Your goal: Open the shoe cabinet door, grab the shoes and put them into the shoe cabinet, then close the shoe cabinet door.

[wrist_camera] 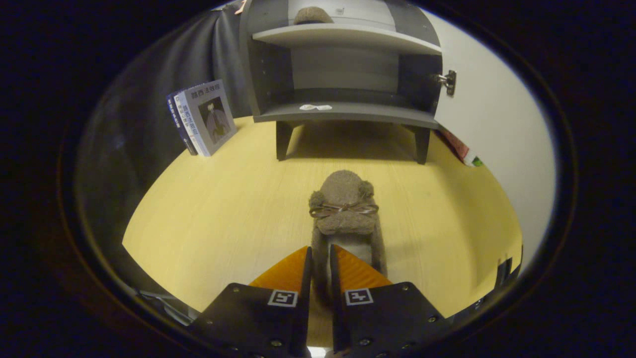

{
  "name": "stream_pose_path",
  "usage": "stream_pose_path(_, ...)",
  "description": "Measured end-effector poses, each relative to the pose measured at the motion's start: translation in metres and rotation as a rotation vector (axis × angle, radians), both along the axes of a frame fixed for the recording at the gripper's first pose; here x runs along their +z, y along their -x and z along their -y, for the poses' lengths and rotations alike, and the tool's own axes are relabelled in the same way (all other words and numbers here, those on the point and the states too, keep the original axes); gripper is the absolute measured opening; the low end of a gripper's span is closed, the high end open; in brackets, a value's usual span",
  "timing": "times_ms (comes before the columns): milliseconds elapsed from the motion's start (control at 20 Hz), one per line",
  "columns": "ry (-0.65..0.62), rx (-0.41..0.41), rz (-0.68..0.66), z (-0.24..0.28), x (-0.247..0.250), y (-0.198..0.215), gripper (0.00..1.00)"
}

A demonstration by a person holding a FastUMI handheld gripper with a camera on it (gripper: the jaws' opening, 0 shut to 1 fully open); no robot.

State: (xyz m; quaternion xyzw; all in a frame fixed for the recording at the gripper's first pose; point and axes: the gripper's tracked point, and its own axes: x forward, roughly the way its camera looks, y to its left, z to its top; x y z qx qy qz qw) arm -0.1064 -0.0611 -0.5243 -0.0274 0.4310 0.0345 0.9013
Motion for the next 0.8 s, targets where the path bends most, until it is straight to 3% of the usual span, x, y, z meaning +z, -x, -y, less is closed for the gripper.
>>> stream_pose_path(300, 0.059, 0.008, -0.013, 0.001, -0.017, -0.009, 0.2)
stream_pose_path(350, 0.073, 0.016, -0.018, 0.002, -0.017, -0.006, 0.1)
stream_pose_path(450, 0.087, 0.01, -0.018, 0.003, -0.011, -0.006, 0.1)
stream_pose_path(500, 0.085, 0.002, -0.019, 0.002, -0.012, -0.008, 0.01)
stream_pose_path(800, 0.084, -0.059, 0.042, 0.016, 0.021, -0.025, 0.01)
